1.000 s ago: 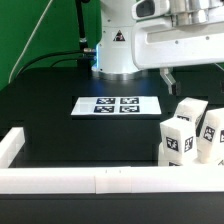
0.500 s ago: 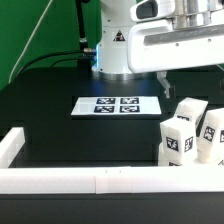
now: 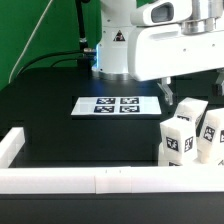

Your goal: Assemble stool

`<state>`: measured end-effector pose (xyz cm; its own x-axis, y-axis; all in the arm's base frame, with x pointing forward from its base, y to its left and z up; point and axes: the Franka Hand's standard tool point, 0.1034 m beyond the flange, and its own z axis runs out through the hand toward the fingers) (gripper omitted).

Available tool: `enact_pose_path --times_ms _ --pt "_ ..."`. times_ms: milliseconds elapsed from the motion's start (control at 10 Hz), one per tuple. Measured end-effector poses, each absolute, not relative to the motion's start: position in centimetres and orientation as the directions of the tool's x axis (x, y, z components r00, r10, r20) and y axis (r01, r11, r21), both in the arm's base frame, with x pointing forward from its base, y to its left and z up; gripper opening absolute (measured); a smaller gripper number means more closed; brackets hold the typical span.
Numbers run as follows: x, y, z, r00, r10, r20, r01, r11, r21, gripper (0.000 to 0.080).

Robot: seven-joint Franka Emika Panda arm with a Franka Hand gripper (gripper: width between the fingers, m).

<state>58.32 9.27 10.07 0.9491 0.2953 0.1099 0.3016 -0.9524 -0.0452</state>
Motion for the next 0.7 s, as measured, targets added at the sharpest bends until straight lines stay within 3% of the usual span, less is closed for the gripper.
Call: enact_pose_path --times_ms 100,300,400,700 --pt "58.4 9.0 10.0 0.923 0.369 0.109 0.374 -0.927 -0.028 0.0649" --pt "59.6 8.1 10.1 0.809 0.572 0.139 0.57 -0.82 0.059 0.0649" --pt "59.7 7.8 10.0 0.786 0.602 0.142 0.598 -0.798 0.073 0.0649" --pt "59.4 7.8 9.6 0.827 0.545 0.141 0.542 -0.838 0.062 0.0649"
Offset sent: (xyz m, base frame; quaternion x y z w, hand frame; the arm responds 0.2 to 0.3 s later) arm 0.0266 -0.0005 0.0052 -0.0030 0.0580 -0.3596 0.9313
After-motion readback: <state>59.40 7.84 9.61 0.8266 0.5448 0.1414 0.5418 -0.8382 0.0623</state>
